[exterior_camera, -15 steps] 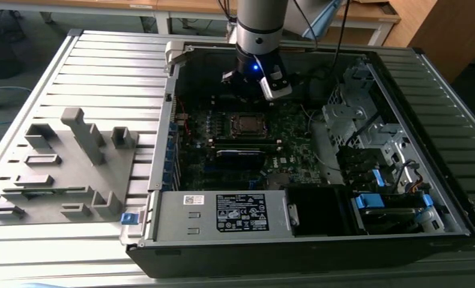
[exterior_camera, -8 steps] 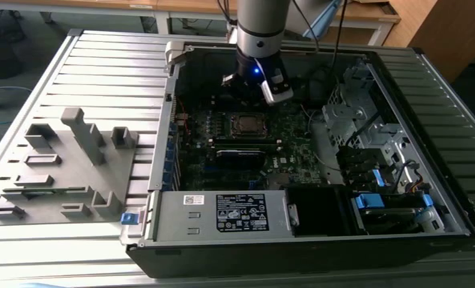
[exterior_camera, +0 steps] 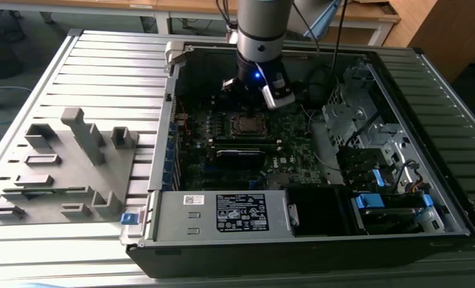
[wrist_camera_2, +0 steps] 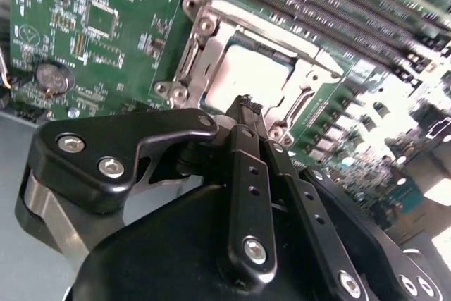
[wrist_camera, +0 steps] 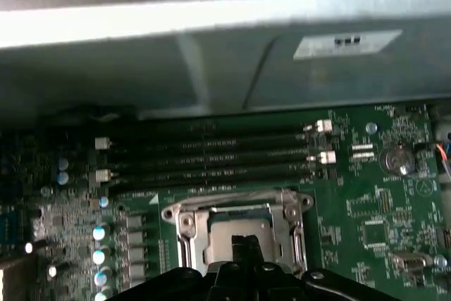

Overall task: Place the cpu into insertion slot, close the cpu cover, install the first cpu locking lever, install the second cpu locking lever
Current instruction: 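Install the first cpu locking lever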

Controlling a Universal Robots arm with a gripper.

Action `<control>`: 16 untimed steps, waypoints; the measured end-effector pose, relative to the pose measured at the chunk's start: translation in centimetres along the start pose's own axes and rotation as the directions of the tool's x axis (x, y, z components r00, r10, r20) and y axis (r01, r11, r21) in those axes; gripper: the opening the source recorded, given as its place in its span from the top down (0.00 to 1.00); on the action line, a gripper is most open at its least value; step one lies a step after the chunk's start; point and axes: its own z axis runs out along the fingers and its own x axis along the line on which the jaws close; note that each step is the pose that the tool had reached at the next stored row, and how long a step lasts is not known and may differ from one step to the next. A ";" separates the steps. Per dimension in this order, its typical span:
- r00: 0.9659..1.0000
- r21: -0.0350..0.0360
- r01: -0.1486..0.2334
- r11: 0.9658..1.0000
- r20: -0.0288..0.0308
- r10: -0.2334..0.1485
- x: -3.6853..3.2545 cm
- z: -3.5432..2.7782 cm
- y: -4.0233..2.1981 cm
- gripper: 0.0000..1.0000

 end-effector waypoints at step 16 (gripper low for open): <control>1.000 0.018 0.002 1.000 0.002 -0.002 -0.09 -1.92 -0.08 0.89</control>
